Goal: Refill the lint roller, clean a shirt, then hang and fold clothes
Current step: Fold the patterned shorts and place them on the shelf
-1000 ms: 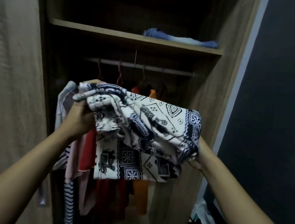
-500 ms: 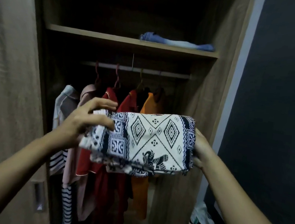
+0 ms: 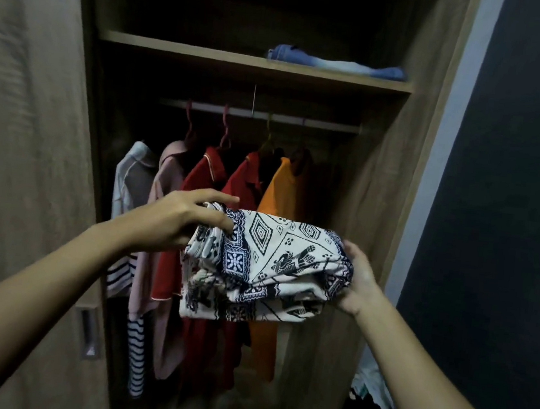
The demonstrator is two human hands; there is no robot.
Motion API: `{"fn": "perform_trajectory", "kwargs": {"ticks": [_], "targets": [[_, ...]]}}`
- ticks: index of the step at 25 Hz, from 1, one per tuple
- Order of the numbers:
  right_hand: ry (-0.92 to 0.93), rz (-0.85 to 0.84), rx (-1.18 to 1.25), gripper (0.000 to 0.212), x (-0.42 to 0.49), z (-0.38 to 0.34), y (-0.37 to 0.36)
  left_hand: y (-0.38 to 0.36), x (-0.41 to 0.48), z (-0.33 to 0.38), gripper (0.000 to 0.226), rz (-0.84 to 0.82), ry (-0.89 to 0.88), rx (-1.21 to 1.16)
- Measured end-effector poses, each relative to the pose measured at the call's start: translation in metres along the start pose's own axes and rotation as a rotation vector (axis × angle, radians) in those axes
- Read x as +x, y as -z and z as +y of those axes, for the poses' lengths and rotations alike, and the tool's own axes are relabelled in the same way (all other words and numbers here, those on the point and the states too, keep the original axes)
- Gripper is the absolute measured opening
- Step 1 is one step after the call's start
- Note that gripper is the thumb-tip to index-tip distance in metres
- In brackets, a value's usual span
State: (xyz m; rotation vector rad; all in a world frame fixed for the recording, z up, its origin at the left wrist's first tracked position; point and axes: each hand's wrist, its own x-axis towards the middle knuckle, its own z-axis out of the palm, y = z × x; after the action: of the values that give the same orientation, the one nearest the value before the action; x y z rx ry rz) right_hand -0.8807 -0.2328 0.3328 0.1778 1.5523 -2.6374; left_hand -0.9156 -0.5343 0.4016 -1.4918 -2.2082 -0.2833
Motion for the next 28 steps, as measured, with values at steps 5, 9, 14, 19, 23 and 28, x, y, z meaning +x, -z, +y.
{"fn": "perform_trajectory", "kwargs": {"ticks": [5, 9, 14, 19, 23, 28], "targets": [[0.230, -0.119, 0.000, 0.072, -0.008, -0.004, -0.005, 0.000, -0.004, 0.003, 0.041, 0.086, 0.053, 0.005], [0.452, -0.300, -0.042, 0.030, -0.027, -0.038, -0.019, -0.020, -0.029, 0.002, 0.056, 0.117, 0.265, -0.059], [0.442, -0.331, -0.258, 0.022, -0.039, -0.068, -0.056, -0.054, -0.054, 0.014, 0.061, 0.226, 0.179, -0.025], [0.440, -0.363, -0.434, 0.027, -0.039, -0.089, -0.081, -0.113, -0.038, 0.053, 0.065, 0.808, 0.726, -1.239], [0.384, -0.344, -0.498, 0.026, -0.026, -0.085, -0.099, -0.158, -0.007, 0.080, 0.107, 0.828, 0.716, -2.001], [0.398, -0.270, -0.380, 0.022, -0.002, -0.103, -0.100, -0.149, 0.034, 0.064, 0.077, 0.683, 0.642, -2.230]]}}
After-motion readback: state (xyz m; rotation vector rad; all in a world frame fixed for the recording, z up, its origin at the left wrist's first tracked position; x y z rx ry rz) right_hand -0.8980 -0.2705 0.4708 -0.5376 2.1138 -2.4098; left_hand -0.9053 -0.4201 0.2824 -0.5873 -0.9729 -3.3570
